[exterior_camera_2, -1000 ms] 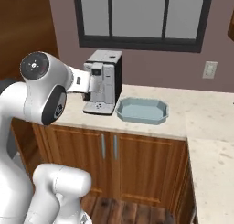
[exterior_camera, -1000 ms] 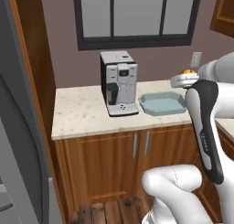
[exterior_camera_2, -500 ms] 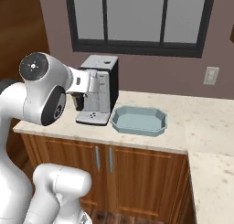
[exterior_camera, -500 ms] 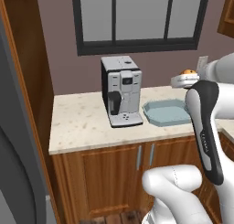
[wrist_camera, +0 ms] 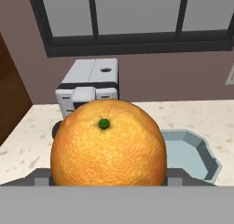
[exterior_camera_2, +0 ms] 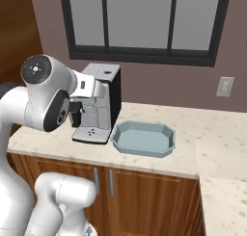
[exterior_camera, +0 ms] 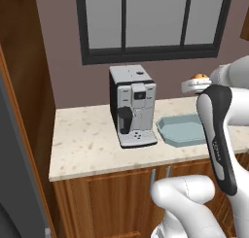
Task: Pick the orange and banana from the fridge and place them inside the tupperware on the counter.
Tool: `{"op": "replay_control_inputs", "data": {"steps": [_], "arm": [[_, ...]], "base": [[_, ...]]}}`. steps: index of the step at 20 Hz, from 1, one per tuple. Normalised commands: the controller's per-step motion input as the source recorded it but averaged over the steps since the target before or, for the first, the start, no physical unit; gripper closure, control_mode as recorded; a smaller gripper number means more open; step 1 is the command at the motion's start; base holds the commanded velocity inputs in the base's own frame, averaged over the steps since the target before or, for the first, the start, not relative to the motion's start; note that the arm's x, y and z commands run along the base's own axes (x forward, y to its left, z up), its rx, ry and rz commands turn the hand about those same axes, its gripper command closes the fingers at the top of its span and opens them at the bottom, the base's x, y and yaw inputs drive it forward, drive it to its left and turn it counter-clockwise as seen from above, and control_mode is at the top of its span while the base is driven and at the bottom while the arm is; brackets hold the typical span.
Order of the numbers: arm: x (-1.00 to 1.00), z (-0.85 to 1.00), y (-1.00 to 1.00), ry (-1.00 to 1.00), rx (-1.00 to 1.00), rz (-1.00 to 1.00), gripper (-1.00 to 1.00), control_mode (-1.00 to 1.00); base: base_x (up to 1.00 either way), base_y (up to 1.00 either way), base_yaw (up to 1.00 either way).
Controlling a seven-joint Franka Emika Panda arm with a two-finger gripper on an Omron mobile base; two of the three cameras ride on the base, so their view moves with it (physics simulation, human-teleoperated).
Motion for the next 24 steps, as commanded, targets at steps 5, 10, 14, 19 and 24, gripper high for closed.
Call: {"op": "replay_control_inputs", "data": {"steps": [5, 10, 14, 19, 24], "arm": [[0.0, -0.27, -0.33, 0.0, 0.0, 0.0, 1.0, -1.0], [0.11, -0.49, -0.56, 0.0, 0.0, 0.0, 1.0, -1.0], [0.35, -0.57, -0.26, 0.06, 0.0, 0.0, 1.0, -1.0], [0.44, -0.52, -0.08, 0.17, 0.0, 0.0, 1.0, -1.0], [0.43, -0.49, -0.03, 0.21, 0.0, 0.0, 1.0, -1.0]], "base": [[0.02, -0.18, 0.0], [0.0, 0.0, 0.0], [0.0, 0.0, 0.0], [0.0, 0.0, 0.0], [0.0, 0.0, 0.0]]}}
